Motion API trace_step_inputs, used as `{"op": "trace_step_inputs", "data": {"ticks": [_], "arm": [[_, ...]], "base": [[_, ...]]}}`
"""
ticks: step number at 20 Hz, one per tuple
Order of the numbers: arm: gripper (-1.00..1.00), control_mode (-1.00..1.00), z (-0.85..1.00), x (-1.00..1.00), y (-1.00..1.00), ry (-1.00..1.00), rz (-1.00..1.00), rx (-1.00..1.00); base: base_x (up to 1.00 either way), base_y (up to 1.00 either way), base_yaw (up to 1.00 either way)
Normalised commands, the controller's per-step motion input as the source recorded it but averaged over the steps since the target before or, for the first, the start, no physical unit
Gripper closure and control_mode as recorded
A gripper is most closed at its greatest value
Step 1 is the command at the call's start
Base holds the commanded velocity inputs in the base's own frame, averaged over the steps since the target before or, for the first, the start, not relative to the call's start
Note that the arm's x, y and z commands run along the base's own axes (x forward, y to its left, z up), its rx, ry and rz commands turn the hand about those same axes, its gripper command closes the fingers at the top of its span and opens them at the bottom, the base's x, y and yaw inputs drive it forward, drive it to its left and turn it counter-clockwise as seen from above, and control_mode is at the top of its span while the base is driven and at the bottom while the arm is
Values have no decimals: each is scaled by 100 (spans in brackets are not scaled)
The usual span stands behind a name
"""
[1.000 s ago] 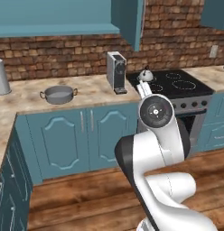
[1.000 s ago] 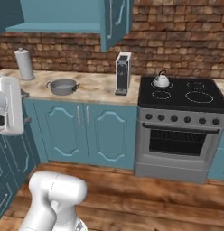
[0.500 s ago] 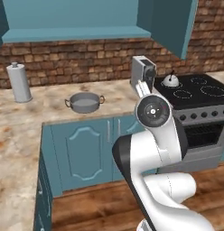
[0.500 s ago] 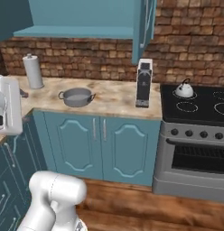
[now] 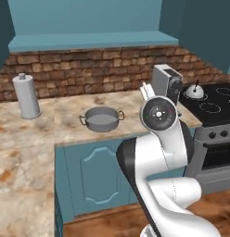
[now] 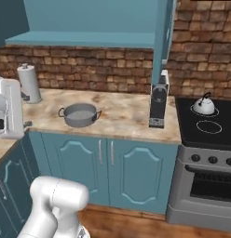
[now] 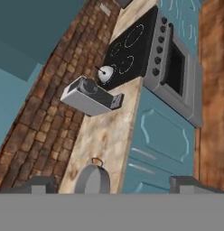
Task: Pick the kettle from the cabinet and place it on a stove burner. Then pick the pot from the counter and place it on another stove burner. Finally, turn both burners on.
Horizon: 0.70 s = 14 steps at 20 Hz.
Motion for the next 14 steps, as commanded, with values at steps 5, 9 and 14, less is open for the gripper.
{"op": "trace_step_inputs", "data": {"ticks": [5, 9, 14], "arm": [[-100, 100, 0, 0, 0, 0, 0, 0], [-100, 100, 0, 0, 0, 0, 0, 0], [-100, 100, 0, 0, 0, 0, 0, 0]], "base": [[73, 41, 0], [75, 33, -2], [73, 32, -1]]}}
